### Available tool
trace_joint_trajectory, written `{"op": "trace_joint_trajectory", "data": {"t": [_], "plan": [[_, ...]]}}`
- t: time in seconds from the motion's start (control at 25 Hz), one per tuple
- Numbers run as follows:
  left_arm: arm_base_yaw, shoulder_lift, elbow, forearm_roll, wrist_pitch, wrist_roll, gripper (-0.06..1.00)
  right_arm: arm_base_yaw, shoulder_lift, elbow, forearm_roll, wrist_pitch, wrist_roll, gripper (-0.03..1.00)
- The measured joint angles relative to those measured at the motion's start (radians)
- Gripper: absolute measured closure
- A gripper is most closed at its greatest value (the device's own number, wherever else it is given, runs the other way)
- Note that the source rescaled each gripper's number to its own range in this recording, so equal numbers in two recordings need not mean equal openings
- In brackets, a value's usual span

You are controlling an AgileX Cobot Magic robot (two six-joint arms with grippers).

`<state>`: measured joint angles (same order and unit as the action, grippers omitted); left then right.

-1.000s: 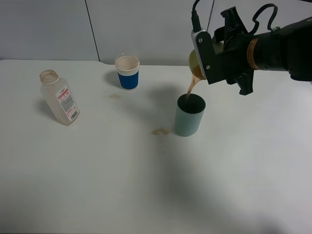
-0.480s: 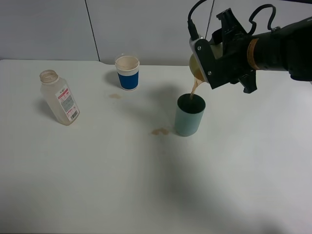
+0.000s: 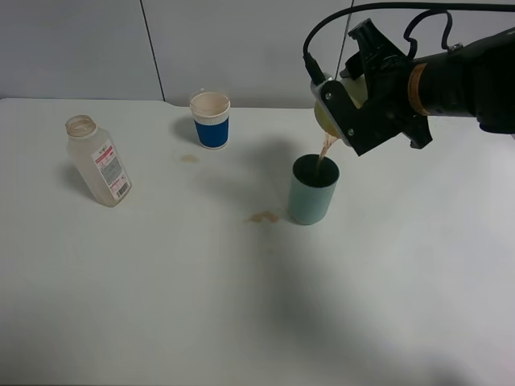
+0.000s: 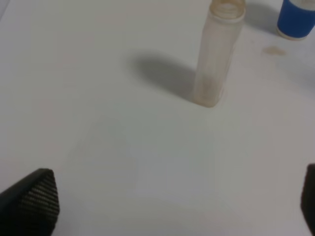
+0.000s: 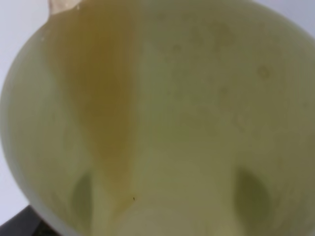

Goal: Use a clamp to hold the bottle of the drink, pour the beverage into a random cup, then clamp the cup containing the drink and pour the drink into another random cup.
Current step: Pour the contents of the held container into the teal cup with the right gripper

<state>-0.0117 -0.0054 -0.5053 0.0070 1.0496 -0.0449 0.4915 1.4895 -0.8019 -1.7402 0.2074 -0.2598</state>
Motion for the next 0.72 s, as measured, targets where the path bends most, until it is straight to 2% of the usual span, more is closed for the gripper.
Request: {"op": "trace_joint_trajectory", "data": {"t": [0.24,0.72], "plan": [[0.0,0.0,0.0,0.0,0.0,0.0,-0.06,0.001,0.0,-0.002,0.0,-0.001,-0.116,0.93],[0.0,0.0,0.0,0.0,0.001,0.0,-0.06,0.07,0.0,-0.008,0.0,0.0,-0.125,0.93]]}}
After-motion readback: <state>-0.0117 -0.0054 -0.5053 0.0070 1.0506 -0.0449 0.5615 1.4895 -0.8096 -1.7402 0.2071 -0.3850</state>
